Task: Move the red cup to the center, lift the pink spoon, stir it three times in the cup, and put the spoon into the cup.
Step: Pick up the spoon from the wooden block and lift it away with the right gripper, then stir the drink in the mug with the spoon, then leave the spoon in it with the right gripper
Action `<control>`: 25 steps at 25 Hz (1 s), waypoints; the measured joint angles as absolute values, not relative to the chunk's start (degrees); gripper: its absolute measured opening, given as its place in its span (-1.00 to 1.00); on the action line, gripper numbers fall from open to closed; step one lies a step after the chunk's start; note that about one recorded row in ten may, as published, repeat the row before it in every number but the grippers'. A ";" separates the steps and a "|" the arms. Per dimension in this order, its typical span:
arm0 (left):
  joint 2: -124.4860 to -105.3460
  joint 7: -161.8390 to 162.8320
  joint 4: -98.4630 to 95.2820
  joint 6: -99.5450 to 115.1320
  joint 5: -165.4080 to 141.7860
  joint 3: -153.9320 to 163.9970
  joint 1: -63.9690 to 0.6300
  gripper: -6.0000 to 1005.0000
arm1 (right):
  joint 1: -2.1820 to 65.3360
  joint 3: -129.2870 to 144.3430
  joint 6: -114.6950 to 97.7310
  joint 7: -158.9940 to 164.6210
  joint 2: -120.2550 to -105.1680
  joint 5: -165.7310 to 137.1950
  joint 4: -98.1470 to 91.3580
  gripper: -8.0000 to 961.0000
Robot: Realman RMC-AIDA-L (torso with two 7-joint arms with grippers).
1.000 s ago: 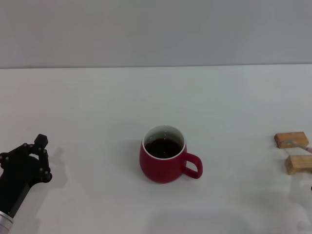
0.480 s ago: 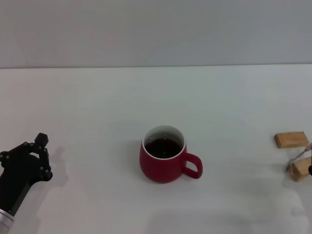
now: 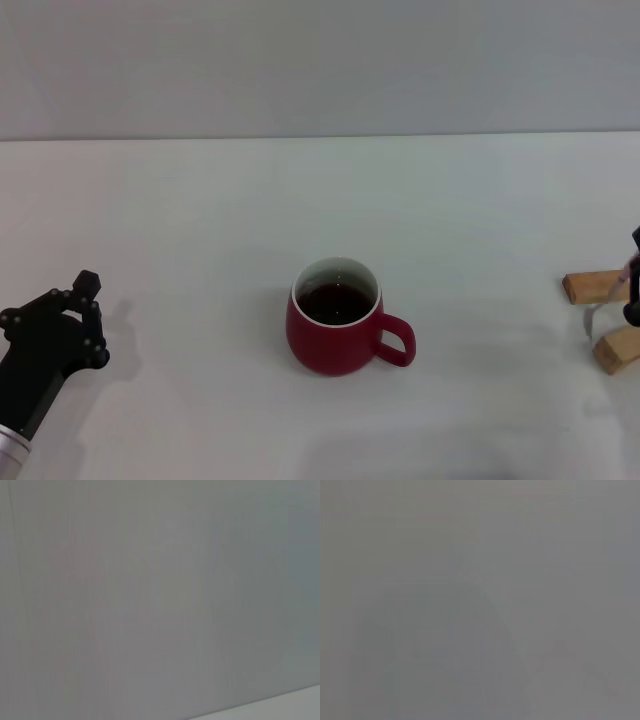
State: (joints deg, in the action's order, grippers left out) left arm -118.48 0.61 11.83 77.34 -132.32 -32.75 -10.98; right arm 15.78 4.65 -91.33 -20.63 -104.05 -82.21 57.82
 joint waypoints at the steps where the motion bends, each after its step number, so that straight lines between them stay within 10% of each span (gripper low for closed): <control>1: -118.48 0.61 11.84 77.34 -132.28 -32.78 -10.99 -0.99 | 16.34 4.66 -91.35 -20.86 -103.84 -82.46 58.28 -0.92; 25: -118.50 0.62 11.99 77.28 -132.18 -32.84 -9.68 -0.99 | 25.24 4.41 -91.46 -21.60 -99.94 -87.21 66.38 -0.92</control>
